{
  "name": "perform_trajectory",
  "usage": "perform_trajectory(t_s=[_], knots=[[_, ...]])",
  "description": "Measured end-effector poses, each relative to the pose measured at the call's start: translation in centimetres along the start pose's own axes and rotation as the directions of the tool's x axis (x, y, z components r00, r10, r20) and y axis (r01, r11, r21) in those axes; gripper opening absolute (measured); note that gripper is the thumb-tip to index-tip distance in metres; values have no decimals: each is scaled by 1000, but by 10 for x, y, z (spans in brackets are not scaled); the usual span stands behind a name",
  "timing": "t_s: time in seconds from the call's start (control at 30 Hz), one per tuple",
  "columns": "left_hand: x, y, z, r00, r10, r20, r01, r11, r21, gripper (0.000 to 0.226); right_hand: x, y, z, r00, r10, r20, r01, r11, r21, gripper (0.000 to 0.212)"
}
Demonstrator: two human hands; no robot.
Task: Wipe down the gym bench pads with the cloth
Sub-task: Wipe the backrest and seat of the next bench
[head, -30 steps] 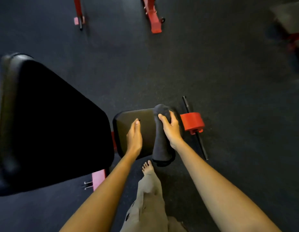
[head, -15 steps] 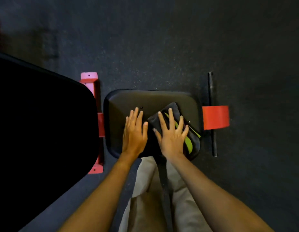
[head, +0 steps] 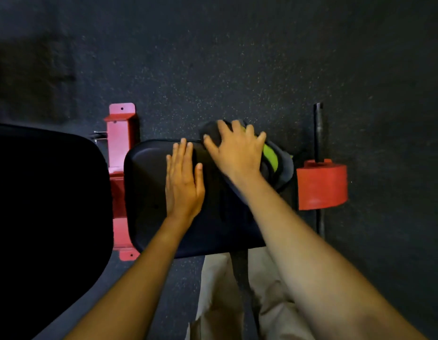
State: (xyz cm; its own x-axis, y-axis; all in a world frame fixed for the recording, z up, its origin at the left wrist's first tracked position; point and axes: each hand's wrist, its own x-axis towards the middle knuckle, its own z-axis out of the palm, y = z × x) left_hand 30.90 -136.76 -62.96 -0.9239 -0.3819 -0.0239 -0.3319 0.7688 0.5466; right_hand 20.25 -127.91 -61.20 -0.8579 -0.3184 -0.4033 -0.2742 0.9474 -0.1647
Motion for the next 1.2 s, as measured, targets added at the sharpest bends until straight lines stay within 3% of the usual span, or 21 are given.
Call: perform_trajectory(t_s=[0.1, 0.2, 0.3, 0.37, 0.43, 0.5, 0.6, 0.67, 0.73, 0.83, 0.87, 0.93, 1.0, 1.1, 1.17, 1.2], knots=[[11, 14, 14, 989, 121, 87, -126, 990, 61, 50, 12, 24, -10, 997, -46, 55, 45, 999, 16, 60], [18, 29, 29, 954, 235, 188, -261, 957, 126, 52, -10, 62, -10, 996, 89, -30, -88, 996, 26, 61], [19, 32, 40, 952, 223, 211, -261, 949, 175, 53, -23, 107, -8, 937, 340, 77, -345, 869, 354, 60], [15, 31, 42, 953, 218, 208, -261, 943, 208, 53, -25, 120, -9, 910, 377, 175, -413, 773, 482, 58], [16, 32, 43, 951, 234, 203, -280, 931, 236, 52, -16, 110, -10, 929, 339, 151, -370, 874, 316, 57], [15, 32, 44, 951, 238, 198, -283, 927, 244, 53, 4, 82, -13, 969, 204, 139, -215, 974, 72, 56], [16, 32, 44, 959, 216, 182, -253, 942, 219, 55, 35, 48, -19, 976, -32, 215, 37, 999, -22, 56], [17, 32, 42, 962, 203, 180, -239, 950, 203, 55, 38, 56, -18, 968, -59, 243, 47, 997, 56, 56], [18, 31, 41, 962, 207, 177, -242, 948, 206, 55, 23, 85, -11, 980, 32, 194, -70, 979, 192, 56], [18, 32, 42, 961, 212, 178, -248, 946, 210, 54, -17, 130, -2, 930, 307, 202, -368, 751, 548, 47], [18, 32, 42, 961, 213, 178, -249, 945, 214, 54, -28, 136, 1, 911, 347, 221, -408, 696, 591, 45], [17, 32, 44, 963, 209, 170, -244, 943, 226, 54, -32, 135, 4, 899, 362, 248, -437, 703, 561, 48], [16, 32, 45, 964, 212, 163, -246, 942, 229, 54, -18, 118, -3, 909, 350, 228, -417, 799, 434, 51], [16, 32, 46, 960, 224, 165, -259, 937, 235, 54, 20, 82, -15, 972, 133, 196, -162, 977, 140, 56], [16, 31, 46, 963, 224, 149, -254, 938, 235, 54, 33, 62, -18, 970, -35, 241, 23, 998, 53, 58], [15, 30, 46, 964, 223, 146, -253, 939, 231, 54, 32, 58, -18, 970, -53, 235, 44, 998, 44, 57]])
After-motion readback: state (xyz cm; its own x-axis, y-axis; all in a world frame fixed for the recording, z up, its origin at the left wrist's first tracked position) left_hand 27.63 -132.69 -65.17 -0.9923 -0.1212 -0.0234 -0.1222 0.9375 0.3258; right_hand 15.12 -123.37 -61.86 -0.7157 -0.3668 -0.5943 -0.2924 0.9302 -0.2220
